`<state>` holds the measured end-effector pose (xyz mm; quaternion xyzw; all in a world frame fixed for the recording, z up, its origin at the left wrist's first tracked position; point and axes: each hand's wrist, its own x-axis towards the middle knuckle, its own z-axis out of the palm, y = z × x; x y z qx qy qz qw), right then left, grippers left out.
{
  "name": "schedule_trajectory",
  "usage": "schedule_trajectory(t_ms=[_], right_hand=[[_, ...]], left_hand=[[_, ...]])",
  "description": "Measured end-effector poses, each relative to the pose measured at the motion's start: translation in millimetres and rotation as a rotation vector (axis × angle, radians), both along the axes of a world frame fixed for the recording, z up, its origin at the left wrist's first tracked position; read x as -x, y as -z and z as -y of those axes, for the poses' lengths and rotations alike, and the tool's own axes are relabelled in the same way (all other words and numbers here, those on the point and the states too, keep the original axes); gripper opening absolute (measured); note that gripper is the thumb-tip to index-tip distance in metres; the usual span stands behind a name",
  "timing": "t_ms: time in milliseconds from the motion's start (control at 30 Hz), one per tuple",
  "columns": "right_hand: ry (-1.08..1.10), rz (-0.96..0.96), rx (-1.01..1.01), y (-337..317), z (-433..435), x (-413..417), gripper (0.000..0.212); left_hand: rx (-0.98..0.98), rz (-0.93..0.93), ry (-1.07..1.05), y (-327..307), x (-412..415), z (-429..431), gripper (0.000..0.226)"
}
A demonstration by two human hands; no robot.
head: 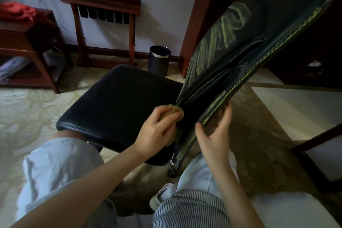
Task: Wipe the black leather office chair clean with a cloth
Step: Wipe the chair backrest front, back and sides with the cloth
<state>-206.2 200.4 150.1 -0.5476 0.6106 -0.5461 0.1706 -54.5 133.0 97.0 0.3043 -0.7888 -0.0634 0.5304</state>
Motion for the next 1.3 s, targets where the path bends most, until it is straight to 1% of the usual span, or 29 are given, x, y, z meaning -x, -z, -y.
schedule_trajectory(t_ms=[67,100,167,233,300,433,600,667,800,867,900,967,1067,1133,1233,1300], right_hand=[[0.013,0.007,-0.017,4,3,-5,0.092],[0.03,0.01,-0.017,5,5,-8,0.092],[0.073,0.015,-0.011,6,7,-11,0.089],[0.11,0.004,0.004,9,9,-10,0.086],[0.123,-0.007,0.006,11,9,-8,0.085],[0.107,-0.037,-0.042,12,8,-4,0.086],[0.088,-0.06,-0.073,9,6,-2,0.087],[0.104,-0.068,-0.069,9,7,-3,0.086],[0.106,-0.039,-0.045,11,6,-5,0.084],[0.092,-0.023,-0.024,11,6,-4,0.082],[0.084,-0.011,-0.017,11,6,-3,0.081],[0.073,0.008,-0.005,12,6,-2,0.078],[0.075,0.018,0.013,15,8,-2,0.079],[0.082,0.031,0.016,16,8,-2,0.08],[0.08,0.032,0.013,16,9,-2,0.082],[0.085,0.021,0.01,16,9,-1,0.083]], left_hand=[[0.073,-0.043,0.015,-25,1,6,0.028],[0.116,-0.03,0.034,-35,2,10,0.027],[0.197,0.061,0.085,-47,4,20,0.027],[0.228,0.162,0.13,-45,9,32,0.027],[0.204,0.164,0.147,-36,13,39,0.026],[0.133,0.051,0.137,-12,17,36,0.026],[0.012,0.038,0.161,24,9,31,0.024],[-0.024,0.071,0.154,39,4,31,0.022],[-0.072,0.23,0.167,73,-12,28,0.025],[-0.091,0.251,0.165,82,-20,25,0.026],[-0.1,0.224,0.148,82,-22,23,0.025],[-0.123,0.109,0.097,70,-22,19,0.024],[-0.117,-0.083,0.047,34,-11,17,0.026],[-0.077,-0.169,0.062,6,0,19,0.027],[-0.021,-0.149,0.115,-22,16,25,0.024],[-0.026,-0.124,0.119,-25,23,31,0.023]])
